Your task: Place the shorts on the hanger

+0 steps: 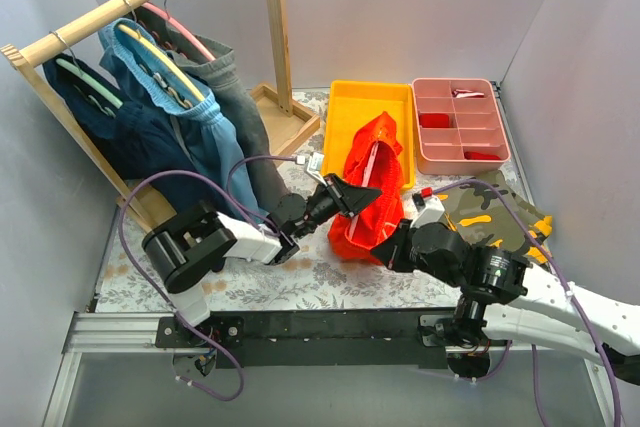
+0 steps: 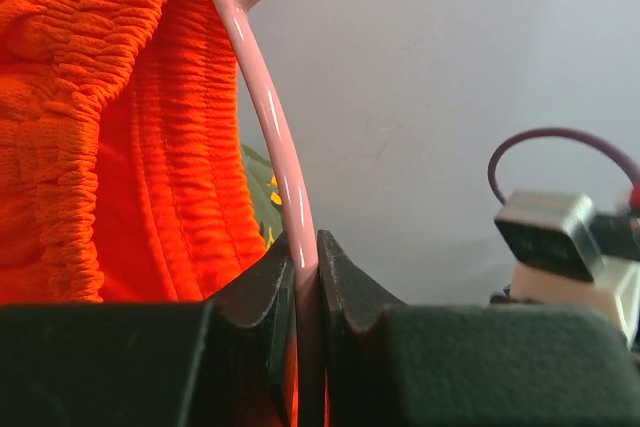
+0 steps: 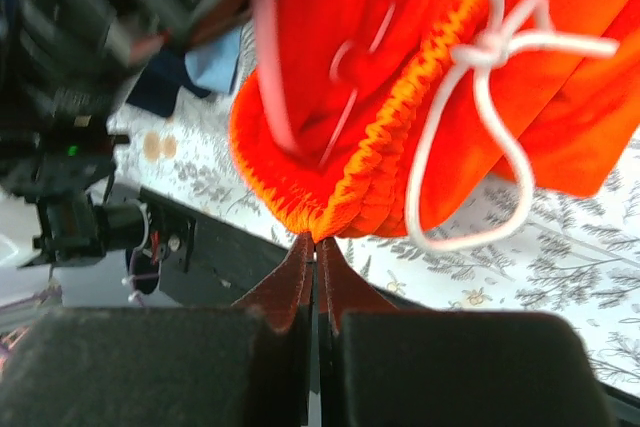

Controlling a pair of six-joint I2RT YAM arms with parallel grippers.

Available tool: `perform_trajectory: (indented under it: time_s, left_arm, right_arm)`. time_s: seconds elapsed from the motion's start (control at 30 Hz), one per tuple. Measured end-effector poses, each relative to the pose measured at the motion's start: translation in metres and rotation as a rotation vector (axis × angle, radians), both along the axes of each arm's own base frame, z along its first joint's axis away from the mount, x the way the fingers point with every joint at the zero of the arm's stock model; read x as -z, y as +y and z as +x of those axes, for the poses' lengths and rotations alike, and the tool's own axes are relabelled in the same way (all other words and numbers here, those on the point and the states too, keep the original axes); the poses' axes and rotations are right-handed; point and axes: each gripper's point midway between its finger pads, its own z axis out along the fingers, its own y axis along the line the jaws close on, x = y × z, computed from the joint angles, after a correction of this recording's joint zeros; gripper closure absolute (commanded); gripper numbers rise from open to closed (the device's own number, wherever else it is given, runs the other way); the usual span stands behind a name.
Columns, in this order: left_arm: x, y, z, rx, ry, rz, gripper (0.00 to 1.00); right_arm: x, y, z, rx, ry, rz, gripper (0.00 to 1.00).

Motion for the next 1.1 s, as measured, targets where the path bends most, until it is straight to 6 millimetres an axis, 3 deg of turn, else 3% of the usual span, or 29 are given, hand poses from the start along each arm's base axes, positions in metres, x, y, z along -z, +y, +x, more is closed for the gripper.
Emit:
perform_trajectory:
  time_s: [0.17,0.37,0.5,0.57,0.63,0.83,0.93,1.1]
  left_arm:
    - [-0.013,0.02,-0.022,0.038,-0.007,-0.024,1.0]
    - [-0.039,0.039,-0.047,0.084,-0.049,-0.07,1.0]
    - [-0.054,0.045,-0.059,0.1,-0.082,-0.066,1.0]
    - [-0.054,0.046,-0.064,0.11,-0.075,-0.04,1.0]
    - [-0.049,0.047,-0.066,0.113,-0.057,-0.004,1.0]
    - [-0.015,0.044,-0.072,0.151,0.012,0.149,1.0]
    - [-0.001,0.041,-0.081,0.207,0.045,0.217,1.0]
    - [0.011,0.042,-0.102,0.318,0.079,0.29,1.0]
  right_arm:
    - [-0.011,-0.012,0.028,0.054,-0.028,-0.063,0.99]
    - [0.004,-0.041,0.068,0.116,0.002,-0.149,0.99]
    - [0.005,-0.038,0.078,0.056,0.0,-0.137,0.99]
    - [0.004,-0.032,0.077,0.006,-0.015,-0.13,0.91]
    - [0.002,-0.03,0.075,-0.033,-0.032,-0.129,0.78]
    - [-0.012,-0.033,0.068,-0.101,-0.132,-0.125,0.54]
    - [-0.022,-0.036,0.069,-0.112,-0.18,-0.136,0.46]
    - [-0.036,-0.035,0.077,-0.134,-0.256,-0.16,0.41]
